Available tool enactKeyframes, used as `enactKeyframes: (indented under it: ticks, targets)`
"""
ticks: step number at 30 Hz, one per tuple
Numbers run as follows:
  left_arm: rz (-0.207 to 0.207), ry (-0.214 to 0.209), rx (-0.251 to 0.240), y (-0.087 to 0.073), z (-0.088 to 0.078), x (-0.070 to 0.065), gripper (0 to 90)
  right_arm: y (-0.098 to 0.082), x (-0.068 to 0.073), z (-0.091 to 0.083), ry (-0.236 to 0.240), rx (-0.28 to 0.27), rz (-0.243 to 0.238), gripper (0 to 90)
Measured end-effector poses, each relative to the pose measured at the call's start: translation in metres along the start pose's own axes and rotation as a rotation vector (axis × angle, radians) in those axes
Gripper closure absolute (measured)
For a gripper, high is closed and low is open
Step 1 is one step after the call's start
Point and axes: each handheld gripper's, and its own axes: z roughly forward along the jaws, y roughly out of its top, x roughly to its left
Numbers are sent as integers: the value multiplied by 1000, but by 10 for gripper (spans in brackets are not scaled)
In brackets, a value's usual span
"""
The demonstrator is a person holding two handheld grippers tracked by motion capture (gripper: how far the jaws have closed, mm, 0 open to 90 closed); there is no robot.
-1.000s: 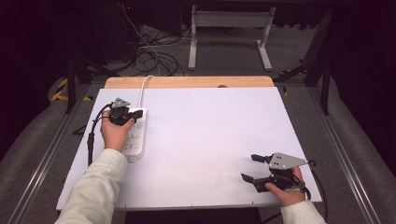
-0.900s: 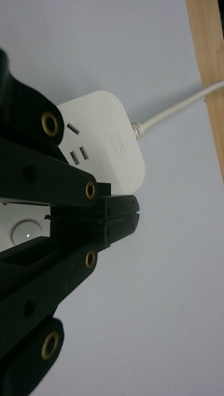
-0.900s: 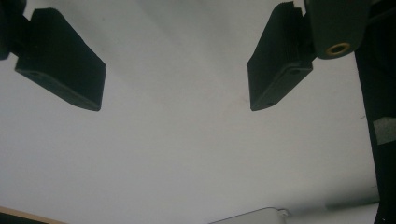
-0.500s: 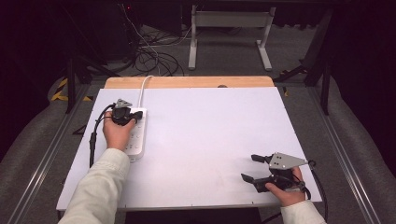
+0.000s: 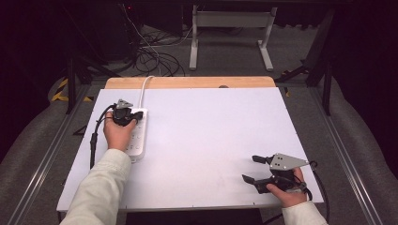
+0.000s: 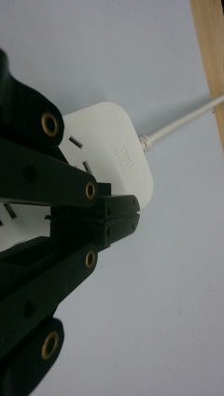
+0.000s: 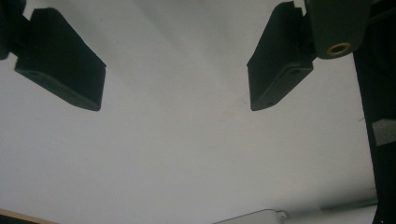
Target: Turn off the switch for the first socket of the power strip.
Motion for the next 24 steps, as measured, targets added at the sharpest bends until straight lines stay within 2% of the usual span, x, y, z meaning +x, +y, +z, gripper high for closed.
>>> enactKeyframes:
  ticks: [6,15,22,24]
  targets:
    - [-21,17,12,0,0,-1,900,0,0,0,1,1,-1,198]
    - [-18,23,11,-1,0,-1,900,0,0,0,4,4,-3,198]
    - [-32,23,-20,-5,1,-2,900,-1,1,1,5,8,-3,198]
    - [-12,34,-24,-6,1,-3,900,-1,1,2,6,11,-5,197]
